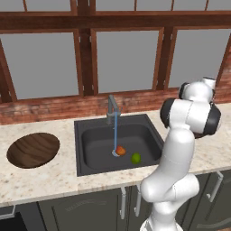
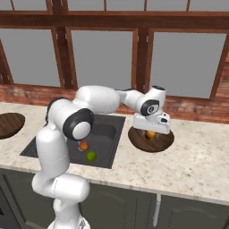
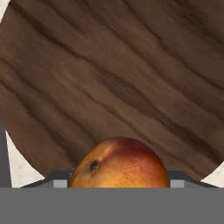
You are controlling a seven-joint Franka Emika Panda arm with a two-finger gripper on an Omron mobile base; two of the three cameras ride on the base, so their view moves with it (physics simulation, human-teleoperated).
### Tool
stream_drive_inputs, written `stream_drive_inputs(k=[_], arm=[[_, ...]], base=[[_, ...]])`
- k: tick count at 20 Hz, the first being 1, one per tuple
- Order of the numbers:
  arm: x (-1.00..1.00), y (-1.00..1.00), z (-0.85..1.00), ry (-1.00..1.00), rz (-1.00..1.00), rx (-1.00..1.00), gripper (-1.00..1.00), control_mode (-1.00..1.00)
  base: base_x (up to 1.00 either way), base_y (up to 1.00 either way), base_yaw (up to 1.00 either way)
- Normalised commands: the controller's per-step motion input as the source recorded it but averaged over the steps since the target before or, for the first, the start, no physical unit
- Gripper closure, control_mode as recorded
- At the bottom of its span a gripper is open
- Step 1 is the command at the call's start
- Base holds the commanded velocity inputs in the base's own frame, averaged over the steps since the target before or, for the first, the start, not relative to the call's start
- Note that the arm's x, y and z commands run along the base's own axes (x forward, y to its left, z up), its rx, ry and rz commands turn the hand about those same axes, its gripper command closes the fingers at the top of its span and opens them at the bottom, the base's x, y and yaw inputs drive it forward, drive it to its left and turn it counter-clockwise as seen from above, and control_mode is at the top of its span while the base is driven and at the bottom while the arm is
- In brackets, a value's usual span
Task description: Pick the mangos from the sink and place them in one bowl. Place the lime in the other bowl. Then turn off the sink faucet.
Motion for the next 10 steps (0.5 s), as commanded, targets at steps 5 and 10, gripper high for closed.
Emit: stream_drive_inputs(k=[5,10], arm=[[0.06,0.0,-0.31,0.0,0.06,0.0,1.0,-1.0],[0.08,0.0,-0.3,0.0,0.06,0.0,1.0,-1.0]], base=[[0.0,0.0,0.0],[0.0,0.0,0.0]])
